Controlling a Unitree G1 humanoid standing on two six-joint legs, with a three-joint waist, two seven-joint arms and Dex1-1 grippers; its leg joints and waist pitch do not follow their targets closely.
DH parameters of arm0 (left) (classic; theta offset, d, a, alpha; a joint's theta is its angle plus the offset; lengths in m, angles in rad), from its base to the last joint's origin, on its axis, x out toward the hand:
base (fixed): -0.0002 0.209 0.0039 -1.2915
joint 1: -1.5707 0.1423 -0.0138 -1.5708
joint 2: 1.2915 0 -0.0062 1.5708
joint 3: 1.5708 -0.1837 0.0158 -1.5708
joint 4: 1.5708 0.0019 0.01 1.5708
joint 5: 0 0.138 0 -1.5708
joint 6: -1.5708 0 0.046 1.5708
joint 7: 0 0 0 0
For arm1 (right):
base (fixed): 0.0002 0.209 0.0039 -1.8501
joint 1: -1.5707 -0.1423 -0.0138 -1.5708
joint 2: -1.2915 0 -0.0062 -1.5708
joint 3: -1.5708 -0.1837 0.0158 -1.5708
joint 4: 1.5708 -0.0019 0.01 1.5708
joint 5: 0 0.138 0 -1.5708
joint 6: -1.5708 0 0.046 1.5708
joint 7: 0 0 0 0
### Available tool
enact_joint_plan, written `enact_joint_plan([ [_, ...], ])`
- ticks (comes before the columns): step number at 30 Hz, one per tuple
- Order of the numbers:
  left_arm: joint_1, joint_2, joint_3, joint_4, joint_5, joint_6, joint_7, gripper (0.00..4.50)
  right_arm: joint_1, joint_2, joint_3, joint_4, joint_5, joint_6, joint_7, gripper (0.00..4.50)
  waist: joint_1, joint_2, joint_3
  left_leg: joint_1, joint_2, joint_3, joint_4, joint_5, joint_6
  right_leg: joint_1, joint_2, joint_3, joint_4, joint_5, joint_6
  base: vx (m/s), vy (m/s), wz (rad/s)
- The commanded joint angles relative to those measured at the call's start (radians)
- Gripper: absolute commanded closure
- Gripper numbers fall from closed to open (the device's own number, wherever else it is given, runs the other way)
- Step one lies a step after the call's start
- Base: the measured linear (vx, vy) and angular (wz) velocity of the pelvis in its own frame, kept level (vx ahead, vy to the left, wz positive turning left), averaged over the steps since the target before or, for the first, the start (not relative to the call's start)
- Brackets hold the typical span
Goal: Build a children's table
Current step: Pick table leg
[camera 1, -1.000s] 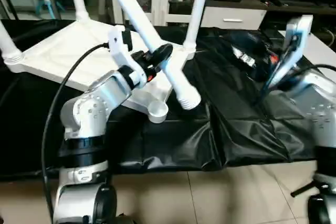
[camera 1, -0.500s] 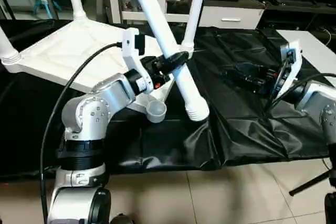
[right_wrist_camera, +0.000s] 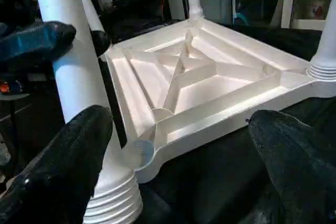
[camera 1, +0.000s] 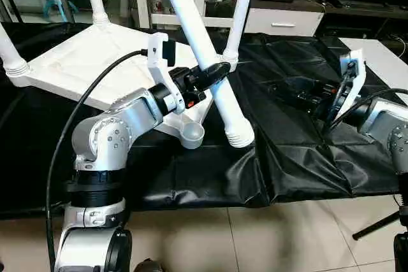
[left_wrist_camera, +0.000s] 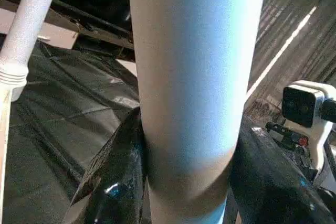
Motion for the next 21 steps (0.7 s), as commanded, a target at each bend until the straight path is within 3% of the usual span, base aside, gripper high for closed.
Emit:
enact_joint_plan([
  [1,-0.005,0.0,-0.018,-0.02,-0.015,0.003,-0.008,2.61,0.001,-0.004,0.015,-0.032,-0.016,-0.011,0.01,0.0,0.002,-0.011,-0.076,0.01,-0.003,0.011,-0.061,-0.084,0.015,0.058,-0.03,0.022,-0.059,-0.065,-0.212,0.0,0.0,0.0],
  [6,0.0,0.006,-0.03,-0.03,-0.019,0.009,-0.031,2.61,0.027,-0.002,0.061,-0.079,-0.023,-0.015,0.048,0.0,0.003,-0.014,-0.074,0.011,-0.002,0.011,-0.062,-0.093,0.015,0.058,-0.031,0.022,-0.061,-0.08,-0.206,0.0,0.0,0.0],
  [13,0.045,0.137,-0.166,-0.132,-0.043,-0.011,-0.323,2.61,0.047,-0.041,0.122,-0.155,0.013,-0.006,0.197,0.0,0.003,-0.01,-0.071,0.014,0.002,0.01,-0.068,-0.118,0.012,0.051,-0.031,0.022,-0.06,-0.123,-0.201,0.0,0.0,0.0],
  [17,0.022,0.192,-0.213,-0.119,-0.014,-0.038,-0.411,2.61,0.046,-0.086,0.178,-0.172,0.008,0.001,0.306,0.0,0.004,-0.01,-0.067,0.015,0.003,0.01,-0.07,-0.159,0.002,0.051,-0.033,0.024,-0.066,-0.176,-0.185,0.0,0.0,0.0],
  [19,0.009,0.204,-0.229,-0.109,-0.002,-0.057,-0.445,2.61,0.041,-0.097,0.204,-0.171,-0.004,0.002,0.34,0.0,0.004,-0.017,-0.068,0.015,0.003,0.011,-0.069,-0.152,0.0,0.052,-0.034,0.025,-0.066,-0.177,-0.182,0.0,0.0,0.0],
  [21,0.003,0.213,-0.241,-0.106,0.006,-0.07,-0.466,2.61,0.039,-0.103,0.221,-0.168,-0.016,-0.005,0.356,0.0,0.004,-0.014,-0.069,0.014,0.003,0.01,-0.069,-0.141,-0.003,0.051,-0.034,0.025,-0.064,-0.168,-0.184,0.0,0.0,0.0],
])
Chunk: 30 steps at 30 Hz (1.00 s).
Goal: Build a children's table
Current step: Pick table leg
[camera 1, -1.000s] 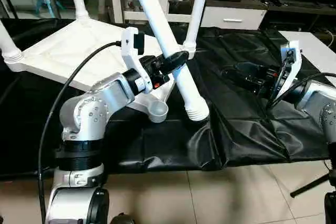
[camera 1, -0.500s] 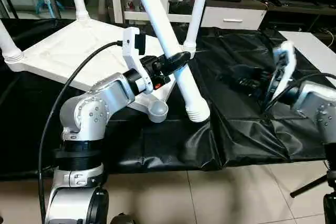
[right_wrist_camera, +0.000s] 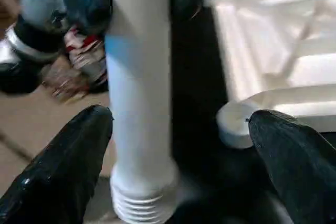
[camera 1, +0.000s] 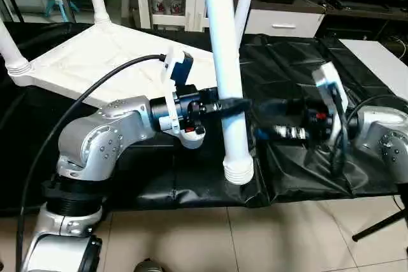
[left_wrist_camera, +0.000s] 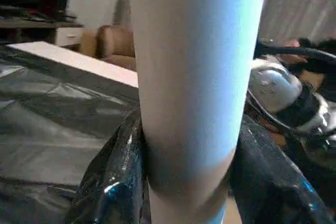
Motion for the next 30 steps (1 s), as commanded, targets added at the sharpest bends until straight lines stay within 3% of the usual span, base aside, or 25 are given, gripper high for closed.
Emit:
enact_joint_plan([
  [1,-0.039,0.014,-0.045,-0.001,0.021,-0.034,-0.049,2.61,-0.018,-0.013,0.043,-0.012,-0.037,-0.017,0.03,0.0,0.0,-0.013,-0.068,0.011,0.0,0.01,-0.069,-0.14,-0.006,0.051,-0.034,0.024,-0.066,-0.171,-0.184,0.0,0.0,0.0],
  [7,-0.062,0.033,-0.112,0.013,0.062,-0.063,-0.094,2.61,-0.039,0.0,0.107,-0.008,-0.062,-0.034,0.07,0.0,-0.002,-0.014,-0.071,0.012,0.001,0.011,-0.068,-0.127,-0.009,0.051,-0.034,0.024,-0.06,-0.133,-0.196,0.0,0.0,0.0],
  [11,-0.071,0.041,-0.155,0.023,0.09,-0.083,-0.137,2.61,-0.067,0.021,0.168,0.011,-0.119,-0.071,0.085,0.0,-0.003,-0.014,-0.071,0.013,0.001,0.011,-0.067,-0.12,-0.011,0.05,-0.034,0.024,-0.057,-0.119,-0.202,0.0,0.0,0.0],
  [14,-0.071,0.044,-0.167,0.022,0.096,-0.087,-0.143,2.61,-0.073,0.029,0.18,0.015,-0.129,-0.077,0.087,0.0,-0.006,-0.014,-0.072,0.013,0.001,0.011,-0.068,-0.128,-0.018,0.051,-0.034,0.024,-0.055,-0.114,-0.206,0.0,0.0,0.0],
  [16,-0.071,0.044,-0.173,0.025,0.101,-0.094,-0.15,2.61,-0.075,0.033,0.197,0.005,-0.127,-0.075,0.098,0.36,-0.005,-0.014,-0.072,0.015,0.001,0.011,-0.068,-0.128,-0.018,0.051,-0.033,0.024,-0.055,-0.101,-0.213,0.0,0.0,0.0],
  [19,-0.075,0.042,-0.176,0.031,0.106,-0.099,-0.151,2.61,-0.073,0.036,0.212,-0.003,-0.134,-0.078,0.107,0.5,-0.005,-0.015,-0.072,0.015,0.001,0.011,-0.068,-0.135,-0.018,0.052,-0.033,0.024,-0.053,-0.088,-0.219,0.0,0.0,0.0],
  [20,-0.075,0.042,-0.176,0.032,0.106,-0.1,-0.152,2.61,-0.072,0.036,0.213,-0.003,-0.135,-0.079,0.108,0.66,-0.005,-0.02,-0.072,0.015,0.001,0.011,-0.068,-0.134,-0.017,0.052,-0.032,0.024,-0.054,-0.088,-0.219,0.0,0.0,0.0],
  [30,-0.073,0.041,-0.183,0.035,0.114,-0.109,-0.165,2.61,-0.065,0.039,0.229,-0.007,-0.15,-0.086,0.118,1.47,-0.005,-0.016,-0.074,0.016,0.001,0.01,-0.067,-0.132,-0.021,0.053,-0.032,0.024,-0.05,-0.069,-0.227,0.0,0.0,0.0],
])
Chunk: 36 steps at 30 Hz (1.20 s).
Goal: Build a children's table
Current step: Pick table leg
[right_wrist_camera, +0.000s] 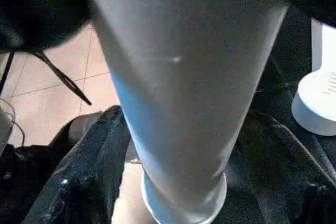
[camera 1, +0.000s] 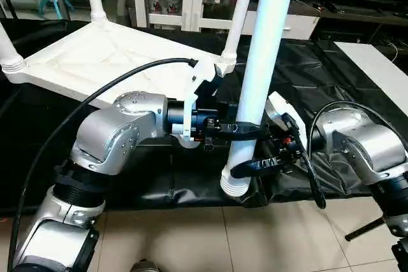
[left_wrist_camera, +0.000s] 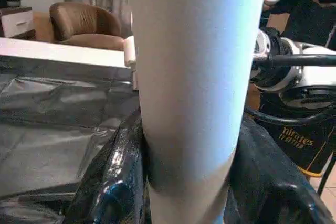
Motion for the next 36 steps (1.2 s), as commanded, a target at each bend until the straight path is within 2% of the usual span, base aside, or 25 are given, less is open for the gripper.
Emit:
enact_joint_plan([
  [1,-0.015,-0.002,-0.015,-0.005,0.012,-0.012,-0.009,2.61,-0.002,-0.007,0.003,-0.014,-0.009,-0.014,0.006,1.58,0.001,0.003,-0.073,0.015,0.0,0.01,-0.067,-0.132,-0.018,0.053,-0.031,0.023,-0.053,-0.066,-0.228,0.0,0.0,0.0],
  [12,-0.007,-0.009,-0.021,-0.018,0.012,-0.009,-0.009,2.61,0.004,0.005,0.008,-0.019,-0.015,-0.012,0.004,2.52,0.002,0.003,-0.073,0.016,0.001,0.01,-0.067,-0.142,-0.019,0.053,-0.033,0.024,-0.053,-0.079,-0.228,0.0,0.0,0.0],
  [18,-0.006,-0.012,-0.018,-0.016,0.022,-0.014,0.001,2.62,0.009,0.008,0.006,-0.024,-0.011,-0.008,0.002,2.6,0.001,0.005,-0.074,0.015,0.0,0.009,-0.066,-0.139,-0.019,0.054,-0.032,0.023,-0.052,-0.063,-0.232,0.0,0.0,0.0],
  [19,-0.006,-0.014,-0.017,-0.012,0.035,-0.023,0.016,2.62,0.01,0.009,0.005,-0.024,-0.011,-0.009,0.0,2.6,0.002,0.008,-0.074,0.016,0.0,0.009,-0.067,-0.14,-0.02,0.054,-0.032,0.024,-0.052,-0.063,-0.232,0.0,0.0,0.0],
  [21,-0.006,-0.016,-0.014,-0.008,0.042,-0.025,0.029,2.62,0.011,0.01,0.004,-0.025,-0.011,-0.009,-0.002,2.62,0.001,0.006,-0.074,0.016,0.0,0.009,-0.067,-0.143,-0.021,0.054,-0.032,0.023,-0.053,-0.062,-0.232,0.0,0.0,0.0],
  [22,-0.012,-0.019,0.004,-0.001,0.021,0.013,0.04,2.27,0.014,0.01,-0.002,-0.026,-0.01,-0.008,-0.005,2.62,0.001,0.007,-0.074,0.016,0.0,0.01,-0.066,-0.144,-0.022,0.054,-0.032,0.024,-0.051,-0.059,-0.234,0.0,0.0,0.0],
  [24,-0.011,-0.016,0.019,-0.008,-0.006,0.05,0.038,1.9,0.019,0.008,-0.014,-0.032,-0.004,-0.005,-0.011,2.62,0.002,0.008,-0.074,0.016,-0.001,0.009,-0.067,-0.146,-0.021,0.054,-0.031,0.023,-0.052,-0.057,-0.236,0.0,0.0,0.0],
  [27,-0.007,-0.003,0.033,-0.006,-0.013,0.056,0.034,1.82,0.03,0.0,-0.031,-0.044,0.006,0.0,-0.019,2.63,0.004,0.006,-0.074,0.015,-0.001,0.009,-0.067,-0.15,-0.021,0.055,-0.031,0.023,-0.053,-0.06,-0.236,0.0,0.0,0.0],
  [29,-0.005,0.002,0.038,-0.005,-0.015,0.055,0.031,1.49,0.032,-0.002,-0.035,-0.047,0.009,0.002,-0.021,2.63,0.004,0.008,-0.074,0.017,-0.001,0.008,-0.067,-0.153,-0.023,0.054,-0.031,0.023,-0.053,-0.069,-0.234,0.0,0.0,0.0],
  [30,0.002,0.013,0.07,-0.005,-0.023,0.05,0.034,1.44,0.043,-0.015,-0.055,-0.05,0.016,0.005,-0.025,2.63,0.005,0.008,-0.074,0.016,-0.001,0.008,-0.067,-0.157,-0.024,0.055,-0.031,0.023,-0.053,-0.073,-0.232,0.0,0.0,0.0],
  [33,0.008,0.025,0.096,-0.006,-0.022,0.037,0.035,1.3,0.049,-0.024,-0.07,-0.051,0.021,0.01,-0.028,2.64,0.006,0.009,-0.073,0.016,-0.001,0.007,-0.068,-0.163,-0.025,0.054,-0.031,0.023,-0.054,-0.081,-0.229,0.0,0.0,0.0],
  [34,0.009,0.025,0.109,-0.003,-0.023,0.034,0.044,1.04,0.051,-0.026,-0.075,-0.05,0.022,0.01,-0.03,2.64,0.005,0.012,-0.072,0.017,-0.001,0.007,-0.069,-0.17,-0.028,0.053,-0.031,0.023,-0.055,-0.086,-0.228,0.0,0.0,0.0],
  [36,0.011,0.028,0.147,0.003,-0.039,0.034,0.059,1.0,0.057,-0.033,-0.088,-0.046,0.022,0.01,-0.039,2.64,0.007,0.015,-0.073,0.017,0.0,0.006,-0.068,-0.177,-0.031,0.054,-0.031,0.023,-0.054,-0.084,-0.229,0.0,0.0,0.0],
])
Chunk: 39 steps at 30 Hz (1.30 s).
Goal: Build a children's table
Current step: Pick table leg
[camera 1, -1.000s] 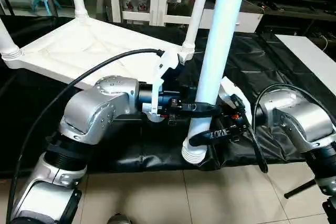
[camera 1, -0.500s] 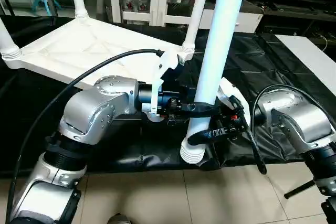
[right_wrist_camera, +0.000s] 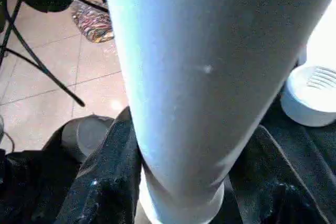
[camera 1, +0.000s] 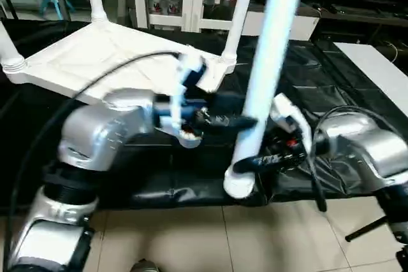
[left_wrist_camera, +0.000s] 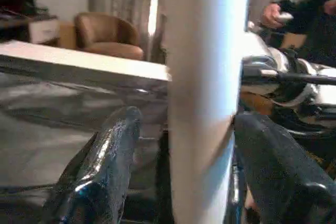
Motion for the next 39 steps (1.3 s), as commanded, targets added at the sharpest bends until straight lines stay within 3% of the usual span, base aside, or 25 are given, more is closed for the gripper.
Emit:
enact_joint_plan([
  [1,0.01,0.009,0.056,0.001,-0.036,0.003,0.025,1.0,0.013,-0.022,-0.045,-0.001,0.013,-0.009,-0.026,2.64,0.003,0.013,-0.073,0.016,-0.001,0.007,-0.068,-0.175,-0.031,0.053,-0.032,0.023,-0.055,-0.078,-0.229,0.0,0.0,0.0],
  [5,0.055,0.036,0.133,-0.018,-0.061,0.014,0.057,1.0,0.041,-0.022,-0.099,0.025,-0.013,-0.044,-0.115,2.64,0.004,0.015,-0.073,0.016,-0.002,0.007,-0.069,-0.171,-0.037,0.051,-0.03,0.022,-0.054,-0.069,-0.231,0.0,0.0,0.0],
  [7,0.131,0.058,0.173,-0.028,-0.005,-0.005,0.139,1.0,0.082,0.011,-0.156,0.041,-0.077,-0.099,-0.28,2.64,0.001,0.028,-0.072,0.017,-0.001,0.006,-0.072,-0.193,-0.052,0.048,-0.03,0.022,-0.058,-0.087,-0.217,0.0,0.0,0.0],
  [8,0.131,0.058,0.173,-0.028,-0.005,-0.005,0.139,1.0,0.082,0.011,-0.156,0.041,-0.077,-0.099,-0.28,2.64,-0.001,0.025,-0.071,0.018,-0.001,0.007,-0.072,-0.201,-0.055,0.047,-0.029,0.022,-0.06,-0.096,-0.213,0.0,0.0,0.0],
  [9,0.199,0.031,0.17,-0.009,0.129,-0.11,0.278,1.0,0.118,0.072,-0.205,0.038,-0.134,-0.145,-0.459,2.64,-0.003,0.043,-0.071,0.02,0.005,0.003,-0.075,-0.211,-0.062,0.044,-0.031,0.022,-0.068,-0.094,-0.205,0.0,0.0,0.0],
  [10,0.233,0.0,0.166,0.002,0.205,-0.197,0.361,1.0,0.133,0.113,-0.234,0.037,-0.166,-0.165,-0.572,2.64,-0.008,0.032,-0.07,0.019,-0.003,0.004,-0.074,-0.23,-0.068,0.05,-0.027,0.02,-0.071,-0.13,-0.187,0.0,0.0,0.0],
  [11,0.258,-0.029,0.169,0.008,0.252,-0.246,0.429,1.0,0.145,0.149,-0.261,0.035,-0.183,-0.172,-0.657,2.64,-0.008,0.032,-0.07,0.019,-0.003,0.004,-0.074,-0.23,-0.068,0.05,-0.027,0.02,-0.071,-0.13,-0.187,0.0,0.0,0.0],
  [12,0.29,-0.068,0.173,0.013,0.304,-0.259,0.538,1.0,0.165,0.204,-0.305,0.021,-0.203,-0.181,-0.777,2.64,-0.011,0.035,-0.073,0.019,-0.001,0.002,-0.077,-0.242,-0.075,0.049,-0.031,0.022,-0.076,-0.185,-0.151,0.0,0.0,0.0],
  [13,0.327,-0.094,0.174,0.013,0.337,-0.273,0.609,1.0,0.199,0.257,-0.339,-0.01,-0.232,-0.239,-0.876,2.64,-0.009,0.038,-0.075,0.023,-0.001,0.002,-0.077,-0.248,-0.074,0.046,-0.031,0.022,-0.076,-0.194,-0.143,0.0,0.0,0.0],
  [14,0.365,-0.109,0.166,0.013,0.397,-0.345,0.68,1.0,0.238,0.277,-0.332,-0.05,-0.272,-0.251,-0.933,2.64,-0.009,0.042,-0.074,0.021,0.0,0.001,-0.078,-0.251,-0.074,0.043,-0.031,0.023,-0.077,-0.192,-0.141,0.0,0.0,0.0],
  [15,0.399,-0.12,0.157,0.012,0.449,-0.416,0.736,1.0,0.273,0.287,-0.319,-0.085,-0.306,-0.255,-0.972,2.64,-0.01,0.037,-0.07,0.016,-0.001,0.0,-0.081,-0.256,-0.071,0.047,-0.029,0.022,-0.084,-0.199,-0.117,0.0,0.0,0.0],
  [18,0.455,-0.171,0.193,-0.005,0.486,-0.44,0.866,1.0,0.342,0.357,-0.352,-0.145,-0.266,-0.265,-1.017,2.64,-0.018,0.043,-0.07,0.016,-0.002,-0.002,-0.084,-0.278,-0.058,0.045,-0.024,0.023,-0.084,-0.2,-0.094,0.0,0.0,0.0],
  [22,0.495,-0.199,0.196,-0.054,0.534,-0.521,0.898,1.0,0.397,0.39,-0.33,-0.166,-0.283,-0.316,-1.034,2.64,-0.022,0.035,-0.065,0.013,0.0,-0.004,-0.088,-0.315,-0.041,0.04,-0.026,0.024,-0.092,-0.248,-0.088,0.0,0.0,0.0],
  [23,0.501,-0.207,0.195,-0.061,0.553,-0.541,0.911,1.0,0.408,0.399,-0.323,-0.167,-0.293,-0.326,-1.047,2.64,-0.022,0.04,-0.064,0.016,0.001,-0.003,-0.088,-0.332,-0.041,0.036,-0.024,0.024,-0.094,-0.263,-0.086,0.0,0.0,0.0],
  [24,0.504,-0.213,0.195,-0.061,0.559,-0.559,0.911,1.0,0.411,0.409,-0.326,-0.163,-0.286,-0.331,-1.05,2.64,-0.025,0.033,-0.061,0.014,-0.001,-0.003,-0.089,-0.349,-0.039,0.036,-0.023,0.024,-0.097,-0.284,-0.079,0.0,0.0,0.0],
  [26,0.506,-0.214,0.186,-0.052,0.568,-0.578,0.917,1.0,0.408,0.42,-0.327,-0.156,-0.279,-0.339,-1.057,2.64,-0.025,0.037,-0.06,0.016,-0.001,-0.005,-0.091,-0.364,-0.037,0.032,-0.025,0.025,-0.098,-0.31,-0.069,0.0,0.0,0.0],
  [27,0.503,-0.209,0.172,-0.043,0.574,-0.596,0.913,1.0,0.399,0.421,-0.321,-0.144,-0.278,-0.349,-1.052,2.64,-0.026,0.02,-0.057,0.024,-0.002,-0.004,-0.093,-0.421,-0.038,0.032,-0.025,0.021,-0.105,-0.392,-0.048,0.0,0.0,0.0],
  [28,0.499,-0.206,0.154,-0.033,0.586,-0.617,0.922,1.0,0.393,0.423,-0.314,-0.141,-0.281,-0.356,-1.051,2.64,-0.025,0.024,-0.056,0.038,-0.002,-0.009,-0.096,-0.493,-0.036,0.03,-0.026,0.015,-0.115,-0.499,-0.023,0.0,0.0,0.0],
  [29,0.496,-0.203,0.145,-0.029,0.595,-0.62,0.928,1.0,0.39,0.423,-0.311,-0.139,-0.281,-0.358,-1.048,2.64,-0.025,0.024,-0.056,0.038,-0.002,-0.009,-0.096,-0.493,-0.036,0.03,-0.026,0.015,-0.115,-0.499,-0.023,0.0,0.0,0.0],
  [31,0.486,-0.2,0.128,-0.025,0.613,-0.622,0.935,1.0,0.38,0.422,-0.308,-0.138,-0.281,-0.358,-1.038,2.64,-0.039,0.037,-0.043,0.089,-0.005,-0.013,-0.098,-0.654,-0.008,0.029,-0.004,-0.02,-0.15,-0.651,-0.019,0.0,0.0,0.0],
  [32,0.483,-0.2,0.125,-0.025,0.617,-0.622,0.935,1.0,0.376,0.421,-0.306,-0.137,-0.281,-0.359,-1.034,2.64,-0.036,0.035,-0.039,0.062,-0.016,-0.025,-0.105,-0.67,0.014,0.06,-0.017,-0.046,-0.158,-0.686,-0.01,0.0,0.0,0.0],
  [34,0.481,-0.209,0.125,-0.023,0.635,-0.633,0.93,1.0,0.374,0.42,-0.303,-0.135,-0.284,-0.369,-1.029,2.64,-0.06,0.057,-0.036,0.071,-0.01,-0.038,-0.116,-0.729,0.031,0.106,-0.027,-0.08,-0.173,-0.717,-0.003,0.03,0.017,0.09],
  [36,0.482,-0.212,0.127,-0.022,0.638,-0.637,0.929,1.0,0.374,0.42,-0.303,-0.134,-0.285,-0.371,-1.03,2.64,-0.068,0.06,-0.037,0.058,-0.013,-0.04,-0.118,-0.693,0.03,0.138,-0.038,-0.084,-0.178,-0.705,-0.014,0.06,0.023,0.17],
  [37,0.482,-0.212,0.127,-0.022,0.639,-0.637,0.929,1.0,0.374,0.42,-0.304,-0.134,-0.285,-0.371,-1.03,2.64,-0.072,0.058,-0.037,0.057,-0.016,-0.041,-0.117,-0.679,0.031,0.141,-0.042,-0.083,-0.182,-0.713,-0.016,0.069,0.015,0.18],
  [39,0.476,-0.205,0.112,-0.009,0.64,-0.643,0.913,1.0,0.352,0.403,-0.303,-0.113,-0.286,-0.385,-1.014,2.64,-0.067,0.048,-0.045,0.031,-0.029,-0.035,-0.106,-0.535,0.059,0.176,-0.057,-0.077,-0.196,-0.744,-0.024,0.067,0.017,0.17],
])
